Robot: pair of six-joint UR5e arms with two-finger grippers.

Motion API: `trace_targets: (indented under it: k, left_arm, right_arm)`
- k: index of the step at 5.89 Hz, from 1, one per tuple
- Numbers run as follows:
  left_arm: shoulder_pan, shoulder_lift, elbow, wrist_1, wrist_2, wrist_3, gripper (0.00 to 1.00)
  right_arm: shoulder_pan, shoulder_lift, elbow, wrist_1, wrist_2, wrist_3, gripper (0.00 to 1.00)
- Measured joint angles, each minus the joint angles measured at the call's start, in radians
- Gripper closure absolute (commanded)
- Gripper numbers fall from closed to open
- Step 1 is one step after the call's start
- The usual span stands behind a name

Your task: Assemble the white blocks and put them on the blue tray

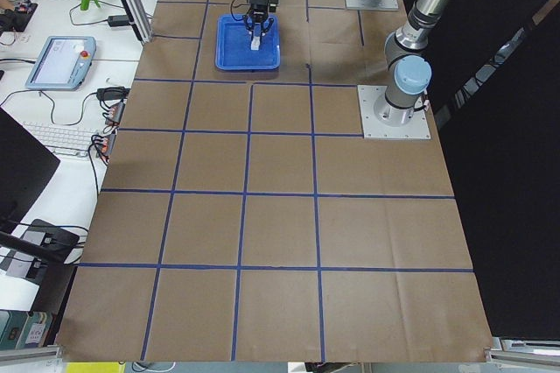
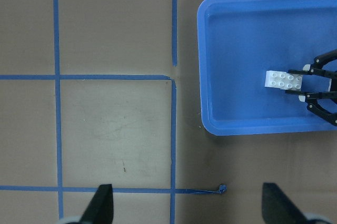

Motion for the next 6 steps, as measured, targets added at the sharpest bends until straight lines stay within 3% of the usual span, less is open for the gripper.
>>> trace_targets:
  k: [4,6]
  left_arm:
    - [-0.001,0.000,0.001,0.000,-0.001,0.000,0.01]
    - [-0.002,0.000,0.000,0.000,-0.001,0.000,0.01]
  right_arm:
    - [0.000,0.002,-0.001,-0.006,0.001,0.000,0.74]
    - [0.000,0.003,-0.001,-0.013,0.002,0.001,0.64]
